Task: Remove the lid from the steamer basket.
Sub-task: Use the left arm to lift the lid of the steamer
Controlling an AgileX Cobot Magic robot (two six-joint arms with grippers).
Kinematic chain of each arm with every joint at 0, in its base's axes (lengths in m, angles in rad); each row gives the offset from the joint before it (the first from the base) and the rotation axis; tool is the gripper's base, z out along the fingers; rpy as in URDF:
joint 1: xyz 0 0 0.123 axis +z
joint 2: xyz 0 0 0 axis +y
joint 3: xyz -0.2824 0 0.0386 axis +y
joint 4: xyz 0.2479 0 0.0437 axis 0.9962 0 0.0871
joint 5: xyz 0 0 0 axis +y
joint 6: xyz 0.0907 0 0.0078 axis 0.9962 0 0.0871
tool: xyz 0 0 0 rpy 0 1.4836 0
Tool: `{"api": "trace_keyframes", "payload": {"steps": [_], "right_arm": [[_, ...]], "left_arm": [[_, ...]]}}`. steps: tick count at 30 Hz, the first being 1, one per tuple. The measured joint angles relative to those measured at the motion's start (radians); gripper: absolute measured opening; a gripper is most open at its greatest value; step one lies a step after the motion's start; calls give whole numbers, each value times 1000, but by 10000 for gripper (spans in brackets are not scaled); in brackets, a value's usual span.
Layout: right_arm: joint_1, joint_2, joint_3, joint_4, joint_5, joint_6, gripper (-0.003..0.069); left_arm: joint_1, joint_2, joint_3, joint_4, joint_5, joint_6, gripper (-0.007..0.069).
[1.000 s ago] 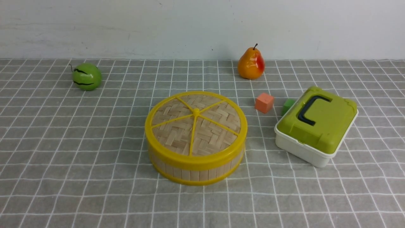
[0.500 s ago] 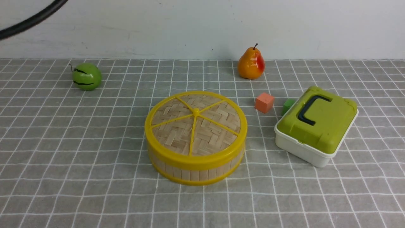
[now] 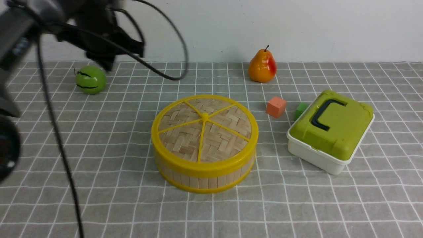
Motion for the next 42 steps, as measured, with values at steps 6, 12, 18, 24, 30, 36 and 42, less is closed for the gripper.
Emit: {"api": "trace_keyframes", "payload": {"steps": [6, 12, 18, 24, 30, 36, 42], "right_arm": [[0, 0, 0, 0, 0, 0, 241], [0, 0, 0, 0, 0, 0, 241], [0, 0, 0, 0, 0, 0, 241], [0, 0, 0, 0, 0, 0, 241], [0, 0, 0, 0, 0, 0, 241], [0, 0, 0, 0, 0, 0, 241], [0, 0, 0, 0, 0, 0, 241]], "left_arm": [[-121, 71, -118, -162, 1, 17, -13], [-116, 46, -95, -260, 1, 12, -13], [-195, 20, -86, -227, 1, 42, 22], [-207, 18, -17, -178, 1, 55, 223], [-203, 21, 80, -137, 1, 54, 327], [-203, 23, 86, -138, 1, 54, 311], [-203, 44, 88, -146, 1, 54, 286]]}}
